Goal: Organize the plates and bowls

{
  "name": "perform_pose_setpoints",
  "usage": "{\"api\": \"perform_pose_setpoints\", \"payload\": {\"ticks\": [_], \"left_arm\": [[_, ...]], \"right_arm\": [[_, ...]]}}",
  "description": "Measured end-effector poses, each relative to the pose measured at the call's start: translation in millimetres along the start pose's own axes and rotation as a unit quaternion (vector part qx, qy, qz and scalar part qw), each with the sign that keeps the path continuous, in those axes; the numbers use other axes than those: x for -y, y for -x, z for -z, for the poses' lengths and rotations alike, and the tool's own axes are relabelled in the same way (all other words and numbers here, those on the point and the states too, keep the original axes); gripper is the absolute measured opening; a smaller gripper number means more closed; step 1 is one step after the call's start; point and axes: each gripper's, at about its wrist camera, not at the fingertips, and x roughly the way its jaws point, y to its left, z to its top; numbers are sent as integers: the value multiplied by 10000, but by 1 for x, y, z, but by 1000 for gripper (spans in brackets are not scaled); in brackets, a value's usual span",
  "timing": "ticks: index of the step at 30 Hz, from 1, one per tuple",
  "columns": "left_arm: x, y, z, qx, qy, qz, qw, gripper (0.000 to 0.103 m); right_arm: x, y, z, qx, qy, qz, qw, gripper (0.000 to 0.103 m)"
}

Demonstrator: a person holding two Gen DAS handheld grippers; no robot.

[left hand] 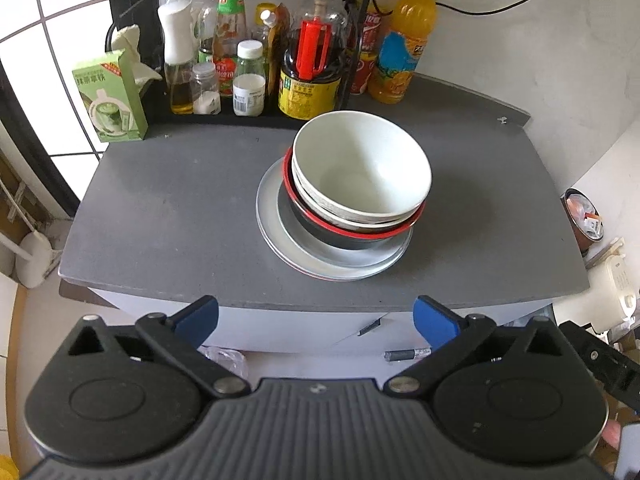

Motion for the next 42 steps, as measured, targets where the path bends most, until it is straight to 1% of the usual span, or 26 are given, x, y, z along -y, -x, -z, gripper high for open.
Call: {"api": "perform_pose_setpoints", "payload": {"ticks": [3,7,11,17,21,25,31,33,36,42], "left_arm": [[2,10,3,218,-39,58,9997,103],[4,22,7,426,-76,253,9987,103],[7,35,14,555,-191,242,9980,103],[13,51,24,688,-521,147,9962,103],[15,59,30,751,-611,242,9950,103],[19,65,36,843,-827,286,9926,103],[20,74,40,998,-991,179,9899,103],[20,77,41,991,-1059,226,9892,103],[21,82,42,1031,-1141,235,9878,103],[29,88,48,1017,-1340,358,9851,103]], "right_arm": [[1,10,1,104,85,45,9999,103],[5,23,4,195,88,111,9997,103],[11,37,10,293,19,205,9994,103],[16,55,18,351,42,346,9988,103],[17,66,22,451,26,542,9975,103],[19,73,26,514,-6,619,9968,103],[23,81,35,563,-10,658,9962,103],[23,84,37,616,-42,723,9955,103],[23,91,38,635,-112,680,9956,103],[13,101,42,648,13,720,9953,103]]}}
